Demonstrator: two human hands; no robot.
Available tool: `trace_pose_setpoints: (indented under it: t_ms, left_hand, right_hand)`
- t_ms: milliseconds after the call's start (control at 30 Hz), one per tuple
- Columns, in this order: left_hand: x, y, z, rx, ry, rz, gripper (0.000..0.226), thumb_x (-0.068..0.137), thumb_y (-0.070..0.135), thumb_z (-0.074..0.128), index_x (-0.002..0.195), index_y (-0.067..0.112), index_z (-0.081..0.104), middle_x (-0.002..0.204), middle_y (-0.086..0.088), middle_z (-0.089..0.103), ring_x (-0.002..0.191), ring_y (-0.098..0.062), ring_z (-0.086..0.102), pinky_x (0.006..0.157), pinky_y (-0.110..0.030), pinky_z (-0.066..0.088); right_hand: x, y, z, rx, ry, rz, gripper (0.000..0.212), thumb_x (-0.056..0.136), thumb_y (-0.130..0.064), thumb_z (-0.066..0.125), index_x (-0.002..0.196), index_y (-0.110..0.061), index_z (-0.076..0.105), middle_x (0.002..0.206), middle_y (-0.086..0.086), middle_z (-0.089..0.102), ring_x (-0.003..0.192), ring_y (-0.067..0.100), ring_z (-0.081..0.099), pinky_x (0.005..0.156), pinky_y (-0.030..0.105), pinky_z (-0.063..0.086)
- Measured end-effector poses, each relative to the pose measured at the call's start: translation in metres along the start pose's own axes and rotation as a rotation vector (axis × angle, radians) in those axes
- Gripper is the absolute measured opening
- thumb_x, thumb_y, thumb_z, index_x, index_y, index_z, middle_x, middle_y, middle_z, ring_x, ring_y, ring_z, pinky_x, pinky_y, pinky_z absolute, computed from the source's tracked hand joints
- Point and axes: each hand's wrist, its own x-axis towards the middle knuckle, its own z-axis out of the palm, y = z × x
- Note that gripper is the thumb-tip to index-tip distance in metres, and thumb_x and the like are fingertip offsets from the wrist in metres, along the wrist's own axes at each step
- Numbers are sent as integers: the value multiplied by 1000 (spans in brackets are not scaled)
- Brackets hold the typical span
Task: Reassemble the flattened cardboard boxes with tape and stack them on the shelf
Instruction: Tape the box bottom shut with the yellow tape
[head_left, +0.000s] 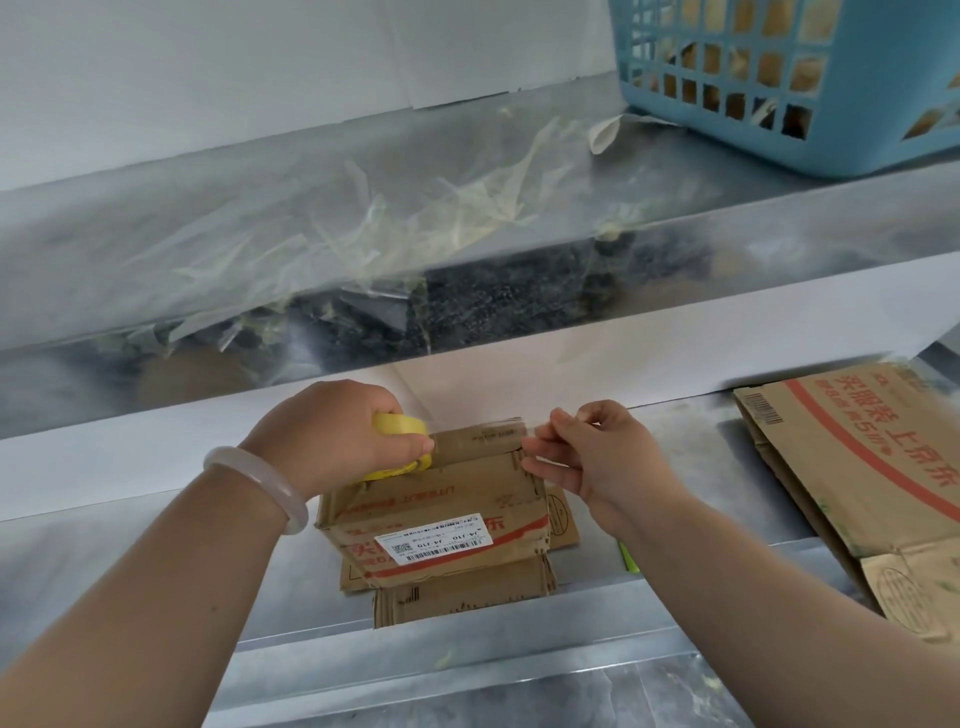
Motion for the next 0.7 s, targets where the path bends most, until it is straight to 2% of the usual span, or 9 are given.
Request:
trace_pose_setpoints:
  t_ms: [200, 400, 533, 700]
  left_hand:
    - [1, 5, 1, -7, -16, 15, 34, 79, 65, 58, 76, 31, 61, 77, 11, 61, 73, -7, 57, 61, -28, 46]
    - [6, 16, 0, 73, -53, 36, 37, 79, 67, 56, 81, 31, 61, 80, 12, 59, 74, -5, 55, 63, -27, 46]
    - [13, 30, -5, 149, -98, 53, 28, 81, 64, 57, 70, 41, 47, 77, 20, 47, 71, 2, 45, 56, -22, 34]
    - [15, 31, -2, 173, -92, 32, 30, 80, 67, 56, 67, 41, 45, 76, 19, 50, 71, 1, 48, 55, -23, 34]
  right_hand:
    - [5, 4, -6, 80, -33, 59, 14, 96, -5, 59, 89, -9, 47, 74, 15, 69, 72, 27, 73, 66, 40, 60]
    - [14, 2, -19, 16, -61, 51, 17, 94, -6, 62, 88, -11, 47, 75, 16, 71, 73, 27, 73, 67, 40, 62]
    - [22, 14, -24, 31, -38, 65, 15, 94, -6, 62, 91, -10, 48, 75, 14, 71, 70, 24, 72, 60, 36, 61]
    - [24, 30, -29, 140, -37, 47, 18, 93, -4, 61, 88, -11, 45, 73, 16, 68, 63, 24, 70, 53, 31, 57]
